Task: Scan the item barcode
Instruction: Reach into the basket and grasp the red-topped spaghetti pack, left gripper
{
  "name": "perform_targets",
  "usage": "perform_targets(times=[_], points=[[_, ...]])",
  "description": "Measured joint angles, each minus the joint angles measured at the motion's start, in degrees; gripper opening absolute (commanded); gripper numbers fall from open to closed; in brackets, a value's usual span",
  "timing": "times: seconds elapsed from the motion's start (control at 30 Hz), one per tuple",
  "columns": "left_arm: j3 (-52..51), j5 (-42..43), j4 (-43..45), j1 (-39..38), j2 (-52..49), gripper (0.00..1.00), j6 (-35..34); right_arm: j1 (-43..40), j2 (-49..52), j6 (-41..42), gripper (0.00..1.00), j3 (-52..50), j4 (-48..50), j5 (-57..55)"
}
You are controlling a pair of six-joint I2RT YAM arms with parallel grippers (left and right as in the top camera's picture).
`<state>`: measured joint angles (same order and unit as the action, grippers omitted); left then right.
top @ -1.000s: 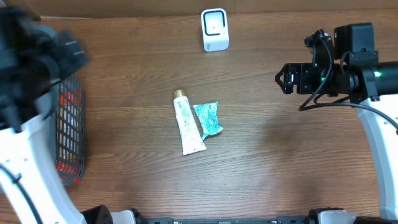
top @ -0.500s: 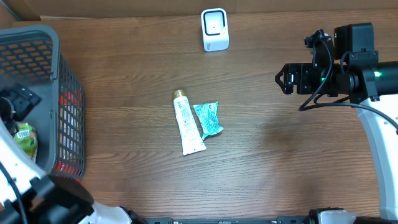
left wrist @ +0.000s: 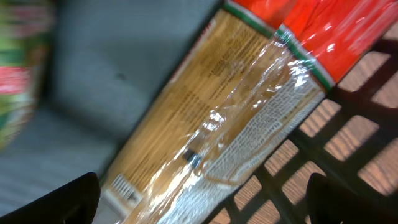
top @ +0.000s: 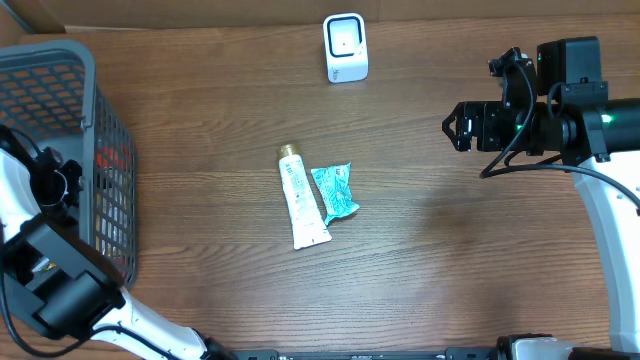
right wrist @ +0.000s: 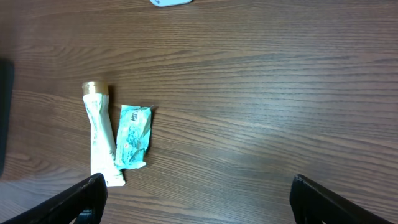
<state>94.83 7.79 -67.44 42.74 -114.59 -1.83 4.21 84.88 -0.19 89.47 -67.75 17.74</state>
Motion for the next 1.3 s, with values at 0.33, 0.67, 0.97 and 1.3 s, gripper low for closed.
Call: perform_targets(times=[0.33, 0.67, 0.97, 1.3], points=[[0.2, 1.1, 1.0, 0.1, -7.9, 0.88, 2.3, 0.0, 0.0, 0.0, 0.95, 0.0, 0.0, 0.0], [3.1, 2.1, 1.9, 0.1, -8.4, 0.04, 6.6, 0.0, 0.0, 0.0, 0.97, 0.0, 0.1, 0.0], [16.9, -2.7, -12.4, 0.1, -13.8, 0.04, 3.1, 0.0, 0.0, 0.0, 0.97, 0.0, 0.1, 0.0], [51.3, -3.8, -27.6, -3.0, -14.7, 0.04, 0.7, 0.0, 0.0, 0.0, 0.97, 0.0, 0.1, 0.0]])
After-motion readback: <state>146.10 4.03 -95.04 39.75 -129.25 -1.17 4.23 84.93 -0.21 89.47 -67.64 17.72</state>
